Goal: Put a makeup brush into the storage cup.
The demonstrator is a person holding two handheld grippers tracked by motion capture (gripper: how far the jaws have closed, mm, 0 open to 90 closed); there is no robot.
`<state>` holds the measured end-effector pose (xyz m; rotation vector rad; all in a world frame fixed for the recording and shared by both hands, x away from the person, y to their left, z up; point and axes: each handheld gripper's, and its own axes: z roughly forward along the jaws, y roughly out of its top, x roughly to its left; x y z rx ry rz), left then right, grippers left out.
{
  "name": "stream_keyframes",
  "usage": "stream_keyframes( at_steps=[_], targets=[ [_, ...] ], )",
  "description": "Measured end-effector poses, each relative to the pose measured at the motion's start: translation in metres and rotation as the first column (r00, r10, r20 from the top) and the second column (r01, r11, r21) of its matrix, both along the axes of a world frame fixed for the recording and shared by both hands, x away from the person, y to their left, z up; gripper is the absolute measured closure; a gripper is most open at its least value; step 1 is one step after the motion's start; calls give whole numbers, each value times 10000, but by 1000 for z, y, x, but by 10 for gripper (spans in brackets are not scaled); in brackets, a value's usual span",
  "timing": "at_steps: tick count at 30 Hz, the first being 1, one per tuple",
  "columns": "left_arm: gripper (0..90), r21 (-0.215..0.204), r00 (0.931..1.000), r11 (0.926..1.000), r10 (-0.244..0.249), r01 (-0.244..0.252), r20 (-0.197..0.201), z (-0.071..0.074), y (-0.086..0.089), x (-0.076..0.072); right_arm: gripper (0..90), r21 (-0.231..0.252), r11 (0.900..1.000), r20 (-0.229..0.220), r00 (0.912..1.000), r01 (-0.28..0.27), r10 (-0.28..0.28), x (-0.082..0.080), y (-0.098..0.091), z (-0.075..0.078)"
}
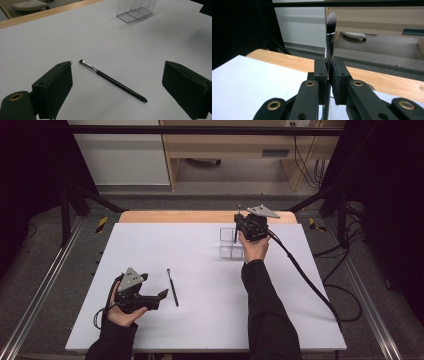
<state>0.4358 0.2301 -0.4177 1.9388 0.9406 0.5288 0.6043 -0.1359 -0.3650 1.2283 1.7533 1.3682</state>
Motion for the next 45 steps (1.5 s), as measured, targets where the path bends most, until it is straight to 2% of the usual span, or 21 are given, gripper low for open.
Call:
stream_keyframes(
  at_steps=[13, 17, 40, 45],
  targets=[
    [89, 23, 10000, 10000, -4, 4, 34, 0, 0, 0, 840, 61, 10000, -272, 9996, 20, -18, 1, 0, -16],
    [89, 22, 10000, 10000, -5, 5, 42, 0, 0, -1, 840, -151, 9999, -390, 9992, 14, -20, 0, 2, -22],
    [90, 79, 10000, 10000, -34, 34, 27, 0, -2, 0, 837, -221, 9996, -1006, 9947, 176, -198, -4, 2, -45],
    [90, 88, 10000, 10000, -41, 41, -5, -1, -2, 0, 787, -320, 9994, -1269, 9918, 119, -159, -7, -1, -46]
  ],
)
